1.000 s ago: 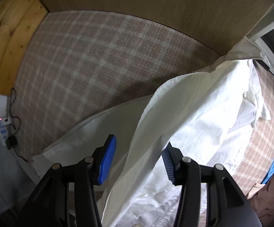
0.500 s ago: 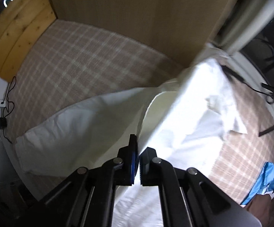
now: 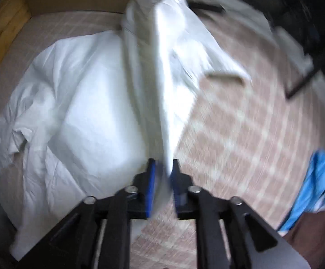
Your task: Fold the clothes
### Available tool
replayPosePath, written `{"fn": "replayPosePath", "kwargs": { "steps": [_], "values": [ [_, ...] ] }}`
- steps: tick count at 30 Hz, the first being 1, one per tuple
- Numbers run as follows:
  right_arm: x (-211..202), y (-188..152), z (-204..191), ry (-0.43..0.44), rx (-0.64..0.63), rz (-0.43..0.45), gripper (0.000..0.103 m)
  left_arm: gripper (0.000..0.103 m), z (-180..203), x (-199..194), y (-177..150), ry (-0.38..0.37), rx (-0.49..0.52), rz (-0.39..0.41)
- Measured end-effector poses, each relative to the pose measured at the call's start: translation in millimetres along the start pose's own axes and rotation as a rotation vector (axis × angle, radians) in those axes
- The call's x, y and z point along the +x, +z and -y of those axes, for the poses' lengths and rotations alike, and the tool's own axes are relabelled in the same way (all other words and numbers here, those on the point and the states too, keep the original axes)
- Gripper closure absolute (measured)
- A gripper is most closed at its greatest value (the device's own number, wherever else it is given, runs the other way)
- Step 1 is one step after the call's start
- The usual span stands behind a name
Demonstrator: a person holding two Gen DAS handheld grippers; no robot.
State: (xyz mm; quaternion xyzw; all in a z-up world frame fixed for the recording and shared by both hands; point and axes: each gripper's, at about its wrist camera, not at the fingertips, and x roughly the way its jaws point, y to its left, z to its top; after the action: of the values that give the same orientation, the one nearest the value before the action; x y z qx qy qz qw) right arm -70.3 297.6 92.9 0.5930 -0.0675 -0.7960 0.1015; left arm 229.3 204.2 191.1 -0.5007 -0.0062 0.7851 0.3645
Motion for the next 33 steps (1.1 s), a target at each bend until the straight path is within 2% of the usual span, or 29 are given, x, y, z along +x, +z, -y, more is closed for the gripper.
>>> {"fn": "replayPosePath", "kwargs": {
  "steps": [1, 3, 4, 6, 8, 11, 12, 13, 15, 16, 18, 19, 22, 23, 24, 25, 27, 30, 33],
  "values": [
    [-4.8, -12.9, 4.5, 0.031, 0.018, 0.018, 0.086, 0.094, -7.0, -9.6, -5.7, 0.034, -0.037, 0.005],
    [-14.6, -38.8, 13.5, 0.092, 0.055, 0.053, 0.076, 0.089, -26.0, -34.5, -21.1, 0.125, -0.124, 0.023],
    [-19.4, -51.7, 18.0, 0.123, 0.073, 0.071, 0.067, 0.087, -35.2, -46.3, -30.2, 0.178, -0.161, 0.029],
    [-29.1, -77.6, 27.0, 0.184, 0.11, 0.107, 0.066, 0.086, -46.1, -55.6, -43.5, 0.249, -0.183, 0.014],
    [-38.8, -103.4, 36.0, 0.246, 0.147, 0.143, 0.066, 0.08, -56.9, -64.5, -56.4, 0.317, -0.204, -0.002],
    [-46.0, -150.3, 31.4, 0.322, 0.185, 0.152, 0.066, 0.068, -63.2, -58.7, -56.4, 0.347, -0.207, -0.062],
    [-44.2, -169.1, 23.3, 0.33, 0.198, 0.137, 0.066, 0.062, -60.8, -54.0, -50.6, 0.327, -0.198, -0.064],
    [-40.7, -185.7, 16.9, 0.322, 0.223, 0.127, 0.066, 0.05, -58.4, -49.2, -44.8, 0.306, -0.188, -0.065],
    [-34.4, -211.3, 8.5, 0.316, 0.273, 0.125, 0.066, 0.041, -50.4, -33.9, -29.1, 0.28, -0.156, -0.063],
    [-31.5, -221.0, 4.4, 0.32, 0.291, 0.125, 0.066, 0.038, -45.6, -22.2, -21.1, 0.29, -0.128, -0.068],
    [-28.3, -236.7, -4.0, 0.314, 0.312, 0.13, 0.066, 0.038, -37.7, 7.7, -7.2, 0.393, -0.044, -0.11],
    [-27.4, -243.1, -7.8, 0.311, 0.32, 0.134, 0.066, 0.038, -37.8, 20.2, -3.9, 0.42, -0.019, -0.133],
    [-25.8, -257.0, -19.7, 0.328, 0.33, 0.148, 0.066, 0.042, -54.3, 46.2, -4.3, 0.445, 0.023, -0.237],
    [-25.7, -260.2, -24.6, 0.336, 0.33, 0.156, 0.066, 0.058, -63.1, 50.7, -6.1, 0.449, 0.03, -0.271],
    [-25.8, -262.5, -30.0, 0.341, 0.328, 0.166, 0.066, 0.079, -71.8, 54.2, -7.7, 0.452, 0.035, -0.301],
    [-25.1, -263.9, -35.4, 0.345, 0.324, 0.174, 0.066, 0.087, -79.8, 48.4, -6.9, 0.43, 0.017, -0.298],
    [-19.6, -263.3, -46.2, 0.354, 0.317, 0.177, 0.066, 0.088, -95.9, 36.6, -5.3, 0.39, -0.017, -0.291],
    [2.6, -256.4, -66.8, 0.378, 0.306, 0.135, 0.066, 0.089, -111.0, 19.2, -1.6, 0.413, -0.008, -0.272],
    [21.0, -251.5, -83.7, 0.362, 0.282, 0.099, 0.066, 0.089, -120.7, 12.0, -3.1, 0.435, 0.001, -0.275]
  ]
}}
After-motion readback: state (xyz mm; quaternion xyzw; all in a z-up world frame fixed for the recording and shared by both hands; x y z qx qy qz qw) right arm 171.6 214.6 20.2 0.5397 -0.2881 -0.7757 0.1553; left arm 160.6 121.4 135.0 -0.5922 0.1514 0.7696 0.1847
